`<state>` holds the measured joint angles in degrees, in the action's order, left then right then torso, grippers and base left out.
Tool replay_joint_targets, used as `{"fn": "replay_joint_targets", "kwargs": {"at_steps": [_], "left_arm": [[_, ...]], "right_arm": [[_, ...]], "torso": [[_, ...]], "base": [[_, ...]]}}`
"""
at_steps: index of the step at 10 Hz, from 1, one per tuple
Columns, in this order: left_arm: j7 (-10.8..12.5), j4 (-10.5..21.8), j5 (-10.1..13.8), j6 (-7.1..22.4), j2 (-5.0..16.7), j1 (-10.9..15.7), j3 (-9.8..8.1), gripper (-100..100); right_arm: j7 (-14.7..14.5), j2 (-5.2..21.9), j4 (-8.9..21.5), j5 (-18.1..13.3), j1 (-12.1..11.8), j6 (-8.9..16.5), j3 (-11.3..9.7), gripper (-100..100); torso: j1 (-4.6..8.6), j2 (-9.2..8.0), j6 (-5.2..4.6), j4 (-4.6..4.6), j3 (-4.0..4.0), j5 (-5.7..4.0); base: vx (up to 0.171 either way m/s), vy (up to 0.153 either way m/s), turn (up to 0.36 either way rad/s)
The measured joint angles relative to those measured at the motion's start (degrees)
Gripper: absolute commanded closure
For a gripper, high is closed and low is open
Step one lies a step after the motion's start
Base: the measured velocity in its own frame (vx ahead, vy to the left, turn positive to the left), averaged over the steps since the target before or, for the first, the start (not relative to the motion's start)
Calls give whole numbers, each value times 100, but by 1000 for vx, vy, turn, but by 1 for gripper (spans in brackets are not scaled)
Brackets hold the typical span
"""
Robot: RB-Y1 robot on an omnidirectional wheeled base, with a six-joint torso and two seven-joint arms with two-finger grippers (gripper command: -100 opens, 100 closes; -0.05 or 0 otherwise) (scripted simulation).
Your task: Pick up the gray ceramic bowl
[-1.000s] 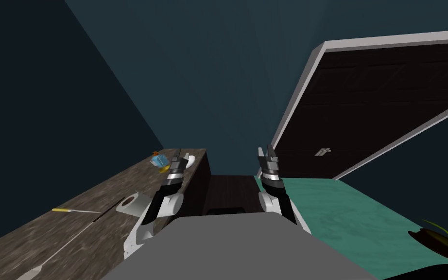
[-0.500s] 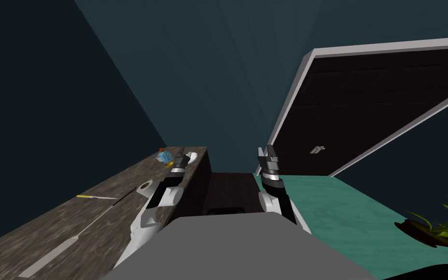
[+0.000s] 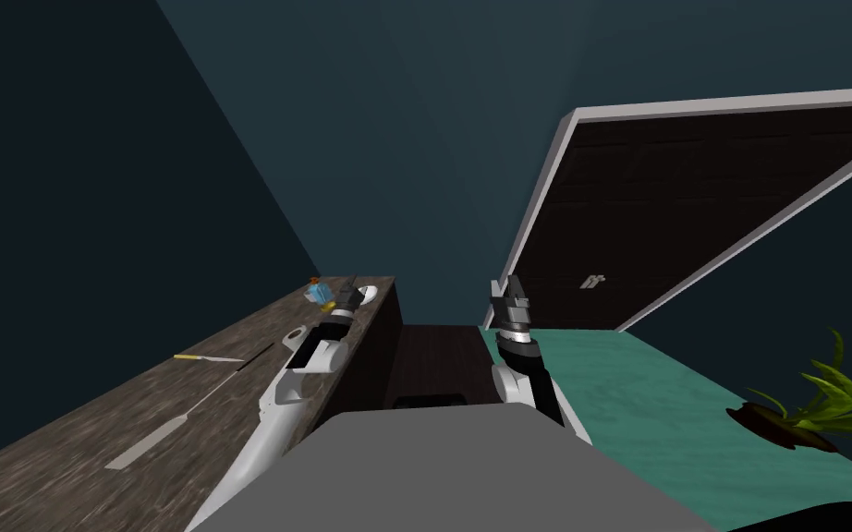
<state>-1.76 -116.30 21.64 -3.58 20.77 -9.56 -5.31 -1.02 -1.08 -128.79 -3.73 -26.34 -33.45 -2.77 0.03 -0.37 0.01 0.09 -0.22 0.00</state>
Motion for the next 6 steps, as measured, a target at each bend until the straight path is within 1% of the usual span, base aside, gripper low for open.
{"fn": "replay_joint_targets", "kwargs": {"at_steps": [1,2,3,4,5,6], "left_arm": [[23,80,102,154,112,109,-23,-100],[33,207,215,347,216,274,-32,-100],[52,274,287,482,301,348,-47,-100],[64,412,369,663,384,525,-51,-100],[93,643,504,821,552,745,-39,-100],[123,724,578,964,643,816,-51,-100]], "right_arm": [[0,0,0,0,0,0,0,0],[0,0,0,0,0,0,0,0],[0,0,0,0,0,0,0,0],[0,0,0,0,0,0,0,0],[0,0,0,0,0,0,0,0],[0,0,0,0,-1,0,0,0]], "torso": [[-2,1,-1,0,1,0],[-2,-5,-1,1,-2,0],[-2,4,0,0,2,0],[-4,11,-1,-2,7,1],[-6,12,-1,-3,7,1],[-4,15,1,-3,8,1]], "base": [[-127,-5,-24],[-85,-7,-17],[-67,2,-24],[-81,3,-41],[-62,-1,-27],[-55,-2,-43]]}}
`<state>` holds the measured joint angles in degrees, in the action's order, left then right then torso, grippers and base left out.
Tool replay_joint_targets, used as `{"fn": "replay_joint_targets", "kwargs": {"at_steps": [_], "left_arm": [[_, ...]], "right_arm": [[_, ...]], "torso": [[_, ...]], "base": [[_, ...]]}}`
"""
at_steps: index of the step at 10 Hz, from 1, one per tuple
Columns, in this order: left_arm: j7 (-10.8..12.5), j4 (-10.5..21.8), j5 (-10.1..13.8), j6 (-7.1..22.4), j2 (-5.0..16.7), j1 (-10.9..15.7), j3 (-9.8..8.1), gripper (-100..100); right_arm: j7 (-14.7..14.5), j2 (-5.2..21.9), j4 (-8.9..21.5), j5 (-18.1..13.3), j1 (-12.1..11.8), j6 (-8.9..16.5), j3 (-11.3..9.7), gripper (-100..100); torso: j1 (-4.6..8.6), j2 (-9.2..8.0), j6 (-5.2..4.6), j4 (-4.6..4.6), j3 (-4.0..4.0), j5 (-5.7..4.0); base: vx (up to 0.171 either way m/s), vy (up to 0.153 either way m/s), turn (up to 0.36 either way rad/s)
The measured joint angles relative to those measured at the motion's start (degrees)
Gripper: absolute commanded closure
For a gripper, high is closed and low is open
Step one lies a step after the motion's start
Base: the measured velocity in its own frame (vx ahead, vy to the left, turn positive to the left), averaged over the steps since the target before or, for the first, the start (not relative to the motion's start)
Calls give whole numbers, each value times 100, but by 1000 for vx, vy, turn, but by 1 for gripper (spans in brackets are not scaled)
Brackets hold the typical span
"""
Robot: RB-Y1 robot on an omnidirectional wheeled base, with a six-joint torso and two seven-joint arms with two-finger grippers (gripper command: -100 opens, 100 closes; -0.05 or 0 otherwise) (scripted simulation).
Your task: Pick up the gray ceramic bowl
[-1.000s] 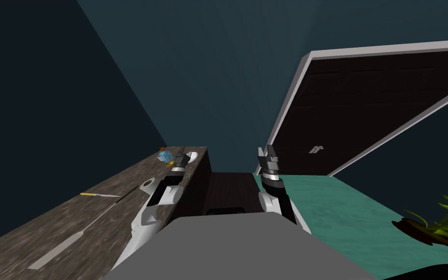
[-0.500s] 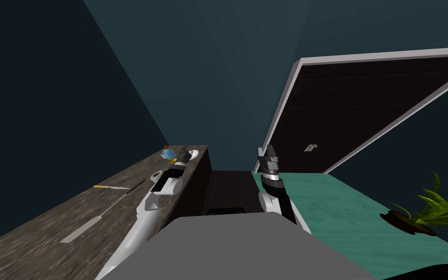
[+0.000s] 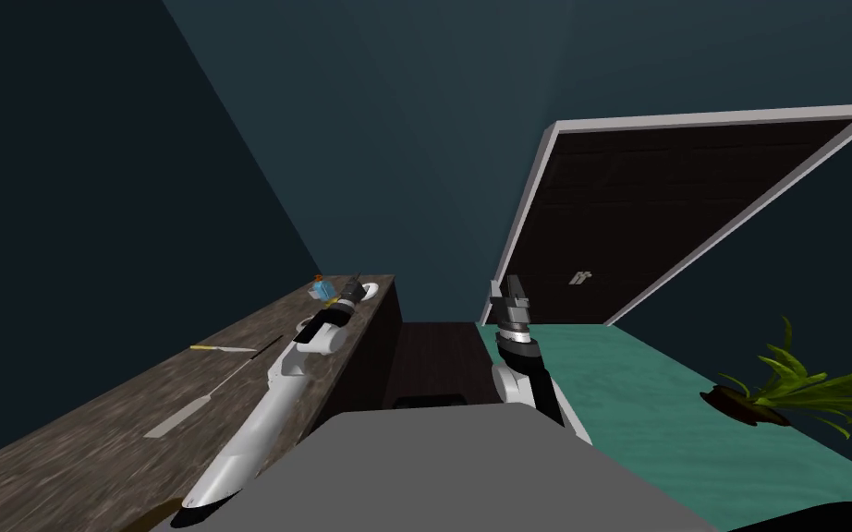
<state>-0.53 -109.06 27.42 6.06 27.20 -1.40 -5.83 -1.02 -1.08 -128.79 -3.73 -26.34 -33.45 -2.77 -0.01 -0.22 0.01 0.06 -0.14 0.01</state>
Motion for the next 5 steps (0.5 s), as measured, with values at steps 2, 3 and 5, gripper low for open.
{"fn": "replay_joint_targets", "kwargs": {"at_steps": [2,3,5], "left_arm": [[39,211,148,263,180,167,13,-100],[62,352,236,417,290,307,19,-100],[104,521,366,725,454,476,21,-100]], "right_arm": [[0,0,0,0,0,0,0,0],[0,0,0,0,0,0,0,0],[0,0,0,0,0,0,0,0]], "torso": [[-1,8,0,-2,5,0],[-5,12,-1,-3,7,1],[-4,12,-1,-3,7,1]], "base": [[-37,8,-24],[-30,13,-30],[-32,9,-42]]}}
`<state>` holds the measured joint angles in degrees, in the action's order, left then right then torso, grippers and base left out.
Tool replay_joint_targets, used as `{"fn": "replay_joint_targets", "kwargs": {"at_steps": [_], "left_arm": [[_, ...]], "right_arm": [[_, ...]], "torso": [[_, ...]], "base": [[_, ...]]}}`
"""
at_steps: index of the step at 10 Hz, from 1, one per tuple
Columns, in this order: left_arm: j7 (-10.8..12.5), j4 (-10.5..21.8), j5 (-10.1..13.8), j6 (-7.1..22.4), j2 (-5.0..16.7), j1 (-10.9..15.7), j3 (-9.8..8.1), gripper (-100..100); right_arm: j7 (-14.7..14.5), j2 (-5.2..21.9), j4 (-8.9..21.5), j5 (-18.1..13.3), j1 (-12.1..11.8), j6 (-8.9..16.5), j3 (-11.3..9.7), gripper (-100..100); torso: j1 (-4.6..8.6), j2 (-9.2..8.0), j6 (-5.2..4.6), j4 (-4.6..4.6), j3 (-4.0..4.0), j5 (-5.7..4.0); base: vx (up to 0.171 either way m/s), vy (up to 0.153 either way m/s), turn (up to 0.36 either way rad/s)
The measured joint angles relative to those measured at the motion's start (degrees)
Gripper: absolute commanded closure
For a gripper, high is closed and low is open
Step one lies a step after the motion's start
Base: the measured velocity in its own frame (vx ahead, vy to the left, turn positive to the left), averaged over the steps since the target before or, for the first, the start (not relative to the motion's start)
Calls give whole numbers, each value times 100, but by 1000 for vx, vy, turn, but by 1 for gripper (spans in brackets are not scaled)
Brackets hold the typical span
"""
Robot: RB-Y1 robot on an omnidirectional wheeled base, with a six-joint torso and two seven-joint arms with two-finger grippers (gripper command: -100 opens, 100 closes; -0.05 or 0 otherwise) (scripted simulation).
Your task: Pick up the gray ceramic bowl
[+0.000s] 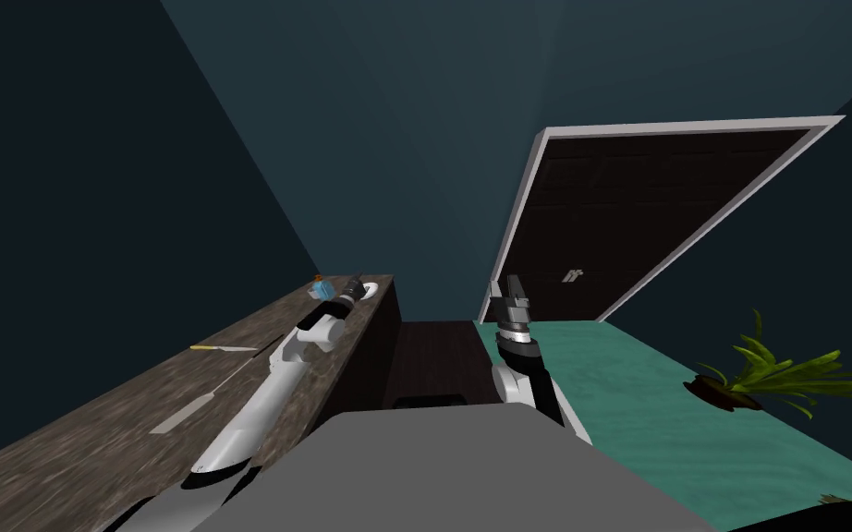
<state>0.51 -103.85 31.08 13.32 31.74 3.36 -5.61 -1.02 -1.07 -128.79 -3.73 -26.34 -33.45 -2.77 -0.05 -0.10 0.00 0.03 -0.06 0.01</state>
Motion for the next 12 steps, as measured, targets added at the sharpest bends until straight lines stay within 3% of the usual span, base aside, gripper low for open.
{"fn": "replay_joint_targets", "kwargs": {"at_steps": [4,10,12], "left_arm": [[88,470,243,651,344,446,59,-100],[182,1372,648,1408,873,981,282,-100],[214,1503,650,1660,910,1083,304,-100]], "right_arm": [[0,0,0,0,0,0,0,0],[0,0,0,0,-1,0,0,0],[0,0,0,0,-1,0,0,0]], "torso": [[0,8,0,-1,4,0],[-4,16,1,-4,9,1],[1,15,3,-4,9,1]], "base": [[-17,10,-43],[1,16,-52],[8,10,-26]]}}
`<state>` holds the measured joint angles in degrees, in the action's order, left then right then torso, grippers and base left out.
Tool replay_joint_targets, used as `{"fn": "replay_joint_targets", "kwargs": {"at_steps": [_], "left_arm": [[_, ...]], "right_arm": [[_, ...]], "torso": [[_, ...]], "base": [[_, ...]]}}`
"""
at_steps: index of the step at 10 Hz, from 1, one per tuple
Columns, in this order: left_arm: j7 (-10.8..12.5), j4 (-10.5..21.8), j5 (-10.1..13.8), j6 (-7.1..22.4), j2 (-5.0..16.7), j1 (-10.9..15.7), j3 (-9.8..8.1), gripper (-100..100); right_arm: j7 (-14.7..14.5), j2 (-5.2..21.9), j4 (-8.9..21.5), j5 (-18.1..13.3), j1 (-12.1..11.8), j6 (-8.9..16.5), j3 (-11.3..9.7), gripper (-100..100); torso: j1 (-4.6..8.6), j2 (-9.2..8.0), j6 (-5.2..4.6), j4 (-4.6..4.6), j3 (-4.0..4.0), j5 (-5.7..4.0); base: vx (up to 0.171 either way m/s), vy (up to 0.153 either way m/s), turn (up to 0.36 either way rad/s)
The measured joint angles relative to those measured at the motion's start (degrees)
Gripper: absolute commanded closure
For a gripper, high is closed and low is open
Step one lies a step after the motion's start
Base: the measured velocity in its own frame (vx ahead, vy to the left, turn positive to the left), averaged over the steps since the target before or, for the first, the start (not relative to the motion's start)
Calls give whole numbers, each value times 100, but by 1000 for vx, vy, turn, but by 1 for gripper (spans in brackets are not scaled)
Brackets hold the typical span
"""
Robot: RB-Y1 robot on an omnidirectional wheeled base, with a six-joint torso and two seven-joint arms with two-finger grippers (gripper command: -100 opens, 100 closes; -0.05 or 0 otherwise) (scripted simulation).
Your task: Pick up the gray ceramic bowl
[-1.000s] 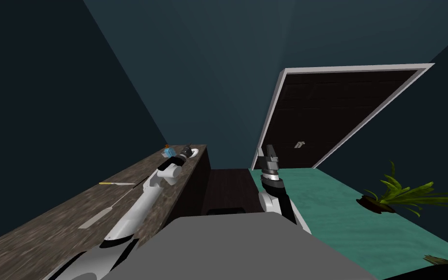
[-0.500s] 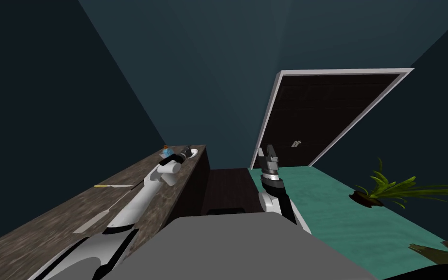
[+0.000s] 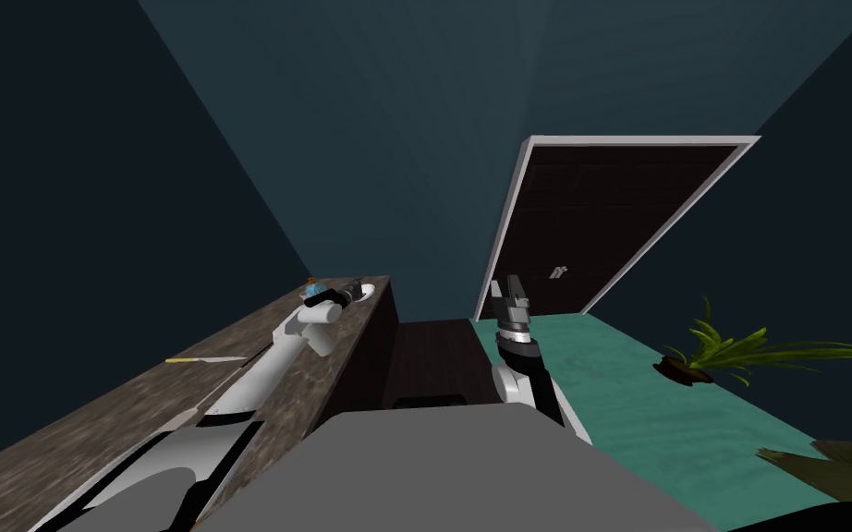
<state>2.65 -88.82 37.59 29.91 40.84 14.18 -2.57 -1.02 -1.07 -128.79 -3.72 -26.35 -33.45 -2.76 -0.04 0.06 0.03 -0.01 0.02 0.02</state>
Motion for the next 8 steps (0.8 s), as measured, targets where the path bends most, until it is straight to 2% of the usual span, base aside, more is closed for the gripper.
{"fn": "replay_joint_targets", "kwargs": {"at_steps": [7,8], "left_arm": [[166,924,307,1041,513,590,261,-100],[203,974,332,1184,564,590,274,-100]], "right_arm": [[0,0,0,0,0,0,0,0],[0,0,0,0,0,0,0,0]], "torso": [[-6,9,-1,-2,5,1],[-5,7,1,-2,5,2]], "base": [[19,20,-57],[28,20,-76]]}}
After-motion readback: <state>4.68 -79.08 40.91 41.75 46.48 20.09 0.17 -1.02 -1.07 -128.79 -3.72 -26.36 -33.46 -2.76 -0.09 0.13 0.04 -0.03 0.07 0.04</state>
